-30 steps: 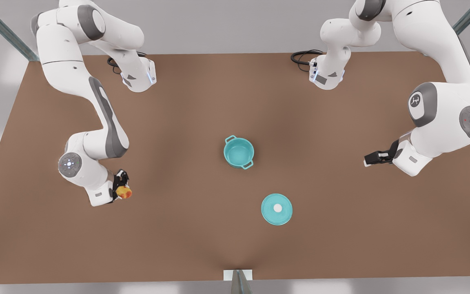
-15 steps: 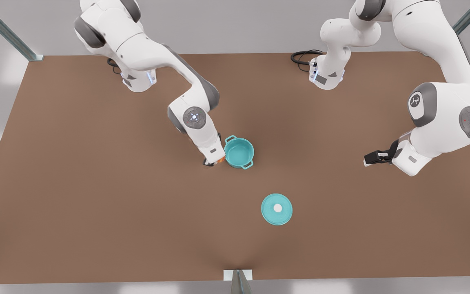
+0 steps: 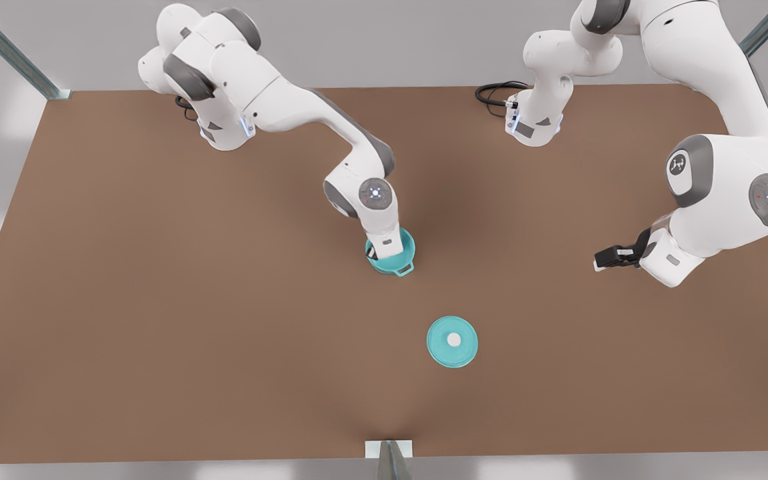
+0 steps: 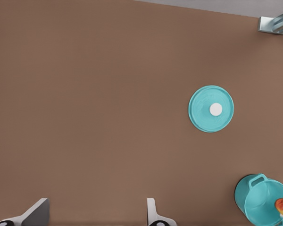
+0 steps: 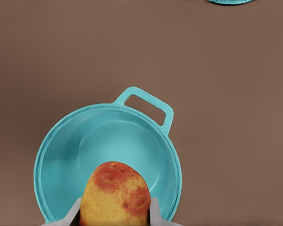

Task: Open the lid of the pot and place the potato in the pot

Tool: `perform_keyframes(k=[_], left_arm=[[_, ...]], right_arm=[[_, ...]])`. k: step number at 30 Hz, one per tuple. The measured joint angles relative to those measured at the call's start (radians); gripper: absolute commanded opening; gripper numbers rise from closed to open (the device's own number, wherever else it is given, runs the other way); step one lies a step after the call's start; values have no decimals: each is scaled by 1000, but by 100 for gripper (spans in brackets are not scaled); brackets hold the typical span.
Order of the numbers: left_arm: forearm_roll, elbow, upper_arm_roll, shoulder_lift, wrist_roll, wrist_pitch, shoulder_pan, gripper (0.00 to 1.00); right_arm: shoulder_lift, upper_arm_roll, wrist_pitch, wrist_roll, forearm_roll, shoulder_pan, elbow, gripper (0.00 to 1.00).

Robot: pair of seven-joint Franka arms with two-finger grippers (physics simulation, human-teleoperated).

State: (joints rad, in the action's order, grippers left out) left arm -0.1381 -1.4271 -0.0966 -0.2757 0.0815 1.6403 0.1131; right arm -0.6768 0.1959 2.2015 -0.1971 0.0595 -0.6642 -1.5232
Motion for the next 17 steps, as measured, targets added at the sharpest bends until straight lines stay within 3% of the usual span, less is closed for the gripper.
perform_keyframes(k=[2,3,4,9,11,14,17], left_arm=[[1,0,0,0,-1,0,-1,100],[1,0,0,0,-1,0,-1,100],[1,0,-1,0,-1,0,-1,100],[1,0,0,0,-3,0,-1,100],[1,0,0,0,-3,-1,-1,100],[-2,2,-3,-1,-7,0,-1,100],[-3,3,-3,-1,-14,2,-8,100]], right_arm=[[-8,-1,4,29,2,0,10,38],[-12,-1,6,43,3,0,16,65],[-17,-1,8,59,9,-1,23,100],[-21,-2,19,128,20,-1,30,100],[56,-61,0,153,21,33,31,100],[199,-96,-134,142,19,346,128,100],[229,-102,-295,71,18,673,200,100]])
